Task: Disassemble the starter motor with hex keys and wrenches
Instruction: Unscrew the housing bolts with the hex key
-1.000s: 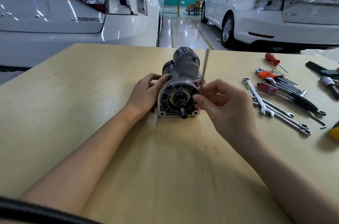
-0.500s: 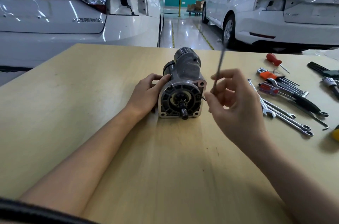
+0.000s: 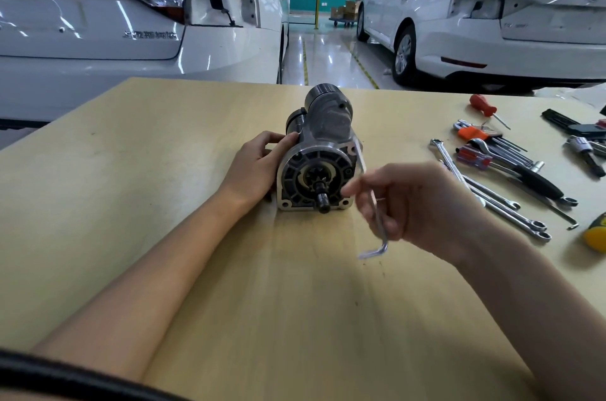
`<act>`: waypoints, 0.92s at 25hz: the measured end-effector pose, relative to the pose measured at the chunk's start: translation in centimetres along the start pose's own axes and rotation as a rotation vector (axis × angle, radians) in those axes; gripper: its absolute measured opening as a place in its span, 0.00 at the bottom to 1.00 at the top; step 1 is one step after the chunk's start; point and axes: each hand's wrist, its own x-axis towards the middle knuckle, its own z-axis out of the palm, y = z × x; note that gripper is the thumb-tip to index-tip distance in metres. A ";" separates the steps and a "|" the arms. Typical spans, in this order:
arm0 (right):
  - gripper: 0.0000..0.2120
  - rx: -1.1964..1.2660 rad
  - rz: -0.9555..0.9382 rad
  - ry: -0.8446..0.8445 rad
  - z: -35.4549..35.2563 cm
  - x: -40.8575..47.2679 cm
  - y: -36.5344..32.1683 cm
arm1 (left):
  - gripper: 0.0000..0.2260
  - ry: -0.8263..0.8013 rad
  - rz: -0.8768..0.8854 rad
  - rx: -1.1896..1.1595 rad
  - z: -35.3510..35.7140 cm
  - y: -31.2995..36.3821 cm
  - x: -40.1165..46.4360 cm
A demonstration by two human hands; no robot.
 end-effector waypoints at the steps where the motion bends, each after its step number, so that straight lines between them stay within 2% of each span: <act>1: 0.12 -0.042 0.064 -0.085 0.1 -0.2 0.0 | 0.15 0.002 0.000 -0.001 0.1 0.0 0.0; 3: 0.12 -0.093 0.141 -0.138 0.3 0.0 0.3 | 0.14 0.011 -0.004 -0.006 0.1 0.0 0.0; 6: 0.08 -0.089 0.134 -0.027 0.2 0.3 0.6 | 0.13 0.003 0.001 -0.009 0.1 0.1 0.0; 10: 0.12 -0.049 0.157 0.072 -0.4 0.4 0.4 | 0.13 0.000 0.001 -0.009 0.0 0.2 -0.1; 23: 0.12 -0.064 0.187 0.083 0.0 0.5 0.5 | 0.15 0.003 -0.008 -0.009 0.2 -0.1 0.2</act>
